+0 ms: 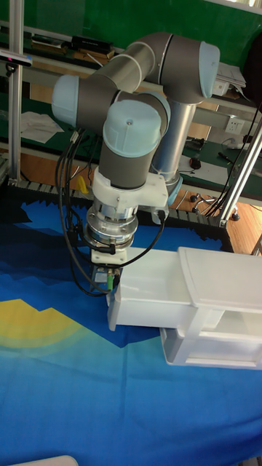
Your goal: Grasp the handle and open the drawer
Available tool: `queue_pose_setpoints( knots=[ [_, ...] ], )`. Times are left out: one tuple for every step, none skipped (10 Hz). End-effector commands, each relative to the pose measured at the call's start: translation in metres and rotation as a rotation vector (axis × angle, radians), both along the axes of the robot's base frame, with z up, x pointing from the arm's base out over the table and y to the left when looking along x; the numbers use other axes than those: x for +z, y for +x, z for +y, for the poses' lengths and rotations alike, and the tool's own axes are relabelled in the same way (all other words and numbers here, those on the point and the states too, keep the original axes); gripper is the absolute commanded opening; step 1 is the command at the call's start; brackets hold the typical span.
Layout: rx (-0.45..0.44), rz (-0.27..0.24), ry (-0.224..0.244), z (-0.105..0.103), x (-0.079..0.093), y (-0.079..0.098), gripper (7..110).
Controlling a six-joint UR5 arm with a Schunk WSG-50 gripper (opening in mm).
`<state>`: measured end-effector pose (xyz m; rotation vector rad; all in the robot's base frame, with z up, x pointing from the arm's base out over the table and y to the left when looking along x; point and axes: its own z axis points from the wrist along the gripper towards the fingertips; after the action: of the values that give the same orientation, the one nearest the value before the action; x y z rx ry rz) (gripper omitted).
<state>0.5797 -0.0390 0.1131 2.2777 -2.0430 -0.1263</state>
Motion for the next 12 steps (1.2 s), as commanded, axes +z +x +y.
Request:
queue_pose_setpoints(
  knots=[
    [0.000,0.000,0.013,-0.001,0.001,0.001,7],
    [0.001,0.000,0.010,-0.002,0.001,0.001,7],
    [-0.002,0.000,0.002,-0.005,0.002,0.001,7],
    [-0.007,0.000,-0.012,-0.009,0.002,0.001,7],
    [-0.003,-0.003,-0.016,-0.010,0.002,0.002,7],
    [-0.003,-0.003,-0.018,-0.011,0.002,0.002,7],
    [0.003,-0.008,-0.025,-0.014,0.001,0.004,7],
    [0.007,-0.007,-0.029,-0.016,0.001,0.005,7],
    [0.010,-0.007,-0.030,-0.018,0.001,0.006,7],
    [0.013,-0.009,-0.033,-0.020,0.000,0.007,7],
    [0.015,-0.012,-0.037,-0.021,0.000,0.008,7],
    [0.018,-0.015,-0.043,-0.023,0.000,0.009,7]
  ],
)
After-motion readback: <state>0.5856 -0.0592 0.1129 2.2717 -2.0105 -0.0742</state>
